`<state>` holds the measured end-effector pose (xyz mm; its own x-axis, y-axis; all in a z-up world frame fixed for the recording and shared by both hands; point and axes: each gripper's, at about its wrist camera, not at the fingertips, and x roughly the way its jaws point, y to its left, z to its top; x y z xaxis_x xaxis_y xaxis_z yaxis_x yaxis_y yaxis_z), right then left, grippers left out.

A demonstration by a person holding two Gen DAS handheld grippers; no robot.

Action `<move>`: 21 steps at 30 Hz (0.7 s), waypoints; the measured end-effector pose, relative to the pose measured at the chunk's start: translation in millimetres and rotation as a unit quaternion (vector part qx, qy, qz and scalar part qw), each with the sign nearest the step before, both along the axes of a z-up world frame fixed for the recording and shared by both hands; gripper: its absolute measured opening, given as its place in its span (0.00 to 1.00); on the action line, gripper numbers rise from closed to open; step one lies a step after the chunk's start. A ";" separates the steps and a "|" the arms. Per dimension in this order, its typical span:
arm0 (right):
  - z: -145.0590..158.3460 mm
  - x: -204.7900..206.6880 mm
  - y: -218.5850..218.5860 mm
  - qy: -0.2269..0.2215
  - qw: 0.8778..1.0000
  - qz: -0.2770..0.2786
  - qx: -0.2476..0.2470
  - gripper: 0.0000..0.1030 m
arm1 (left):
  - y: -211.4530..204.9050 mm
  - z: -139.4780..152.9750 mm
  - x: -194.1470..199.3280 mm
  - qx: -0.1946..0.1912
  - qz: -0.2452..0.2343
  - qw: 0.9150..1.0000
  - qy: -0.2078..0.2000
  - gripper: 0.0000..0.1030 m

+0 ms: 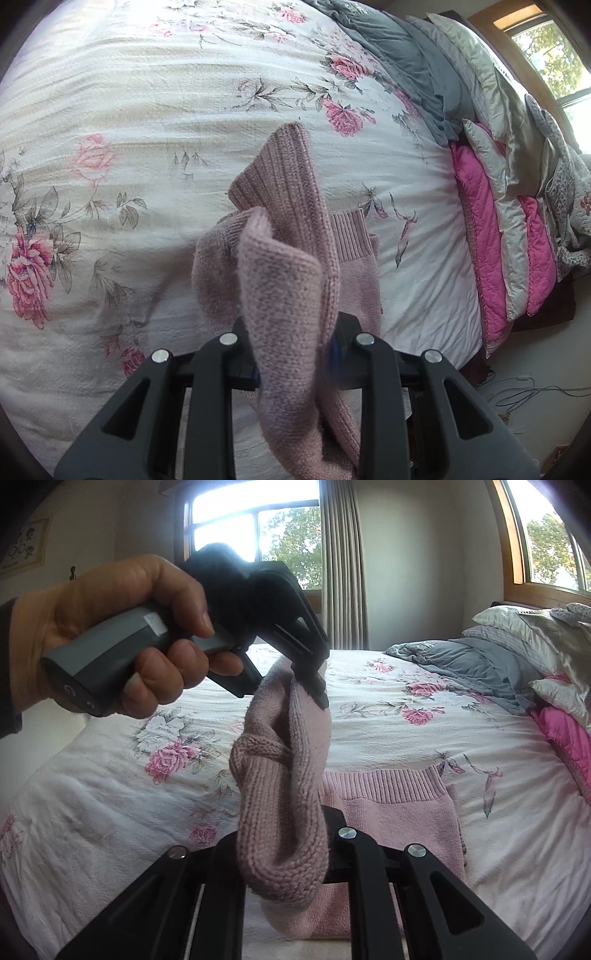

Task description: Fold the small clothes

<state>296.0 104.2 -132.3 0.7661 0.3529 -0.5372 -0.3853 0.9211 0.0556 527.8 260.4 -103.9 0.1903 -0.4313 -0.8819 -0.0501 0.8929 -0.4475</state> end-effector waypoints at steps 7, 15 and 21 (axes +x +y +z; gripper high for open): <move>-9.4 6.1 -23.3 0.017 1.000 -0.013 0.018 0.12 | -33.1 -10.3 8.7 0.031 -0.014 0.999 0.011 0.24; -23.9 14.3 -47.9 0.041 0.998 -0.030 0.044 0.12 | -74.6 -28.9 21.4 0.073 -0.032 0.996 0.029 0.24; -43.1 21.2 -69.8 0.073 0.994 -0.045 0.071 0.12 | -102.6 -53.9 28.2 0.104 -0.044 0.993 0.045 0.24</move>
<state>317.2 34.4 -175.5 0.7159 0.3667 -0.5941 -0.2803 0.9303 0.2365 556.0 157.8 -157.8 0.0758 -0.2487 -0.9656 -0.0002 0.9684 -0.2494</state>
